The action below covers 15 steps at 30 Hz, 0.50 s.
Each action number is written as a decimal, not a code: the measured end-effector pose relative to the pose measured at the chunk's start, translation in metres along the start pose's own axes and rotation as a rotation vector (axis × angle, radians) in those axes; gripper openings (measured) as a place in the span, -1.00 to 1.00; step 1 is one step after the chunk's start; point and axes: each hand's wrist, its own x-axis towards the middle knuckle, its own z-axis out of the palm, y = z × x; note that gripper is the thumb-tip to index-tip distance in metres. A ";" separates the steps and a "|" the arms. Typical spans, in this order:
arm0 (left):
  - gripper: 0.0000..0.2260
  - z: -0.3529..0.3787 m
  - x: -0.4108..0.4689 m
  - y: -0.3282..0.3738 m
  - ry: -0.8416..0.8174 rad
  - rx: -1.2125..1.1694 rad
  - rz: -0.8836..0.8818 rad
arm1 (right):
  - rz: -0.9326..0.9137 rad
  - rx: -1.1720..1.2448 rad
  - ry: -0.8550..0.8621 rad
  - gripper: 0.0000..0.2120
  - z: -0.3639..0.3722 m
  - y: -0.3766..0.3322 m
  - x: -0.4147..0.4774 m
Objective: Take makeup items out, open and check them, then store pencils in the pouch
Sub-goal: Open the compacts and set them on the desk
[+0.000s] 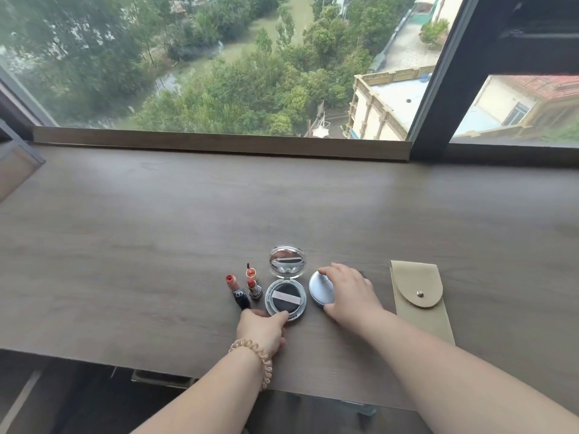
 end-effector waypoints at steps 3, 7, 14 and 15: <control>-0.72 0.001 -0.009 0.002 0.004 0.016 0.022 | 0.006 0.029 0.013 -0.41 0.001 0.004 -0.002; -0.68 0.004 -0.017 0.008 -0.012 0.012 0.051 | 0.023 0.013 0.013 -0.39 0.000 0.009 -0.002; -0.76 0.005 -0.039 0.015 -0.132 -0.032 0.062 | 0.031 -0.094 -0.035 -0.33 -0.003 0.004 -0.001; -0.77 0.005 -0.044 0.016 -0.168 -0.049 0.064 | 0.030 -0.083 -0.025 -0.32 -0.005 0.004 -0.003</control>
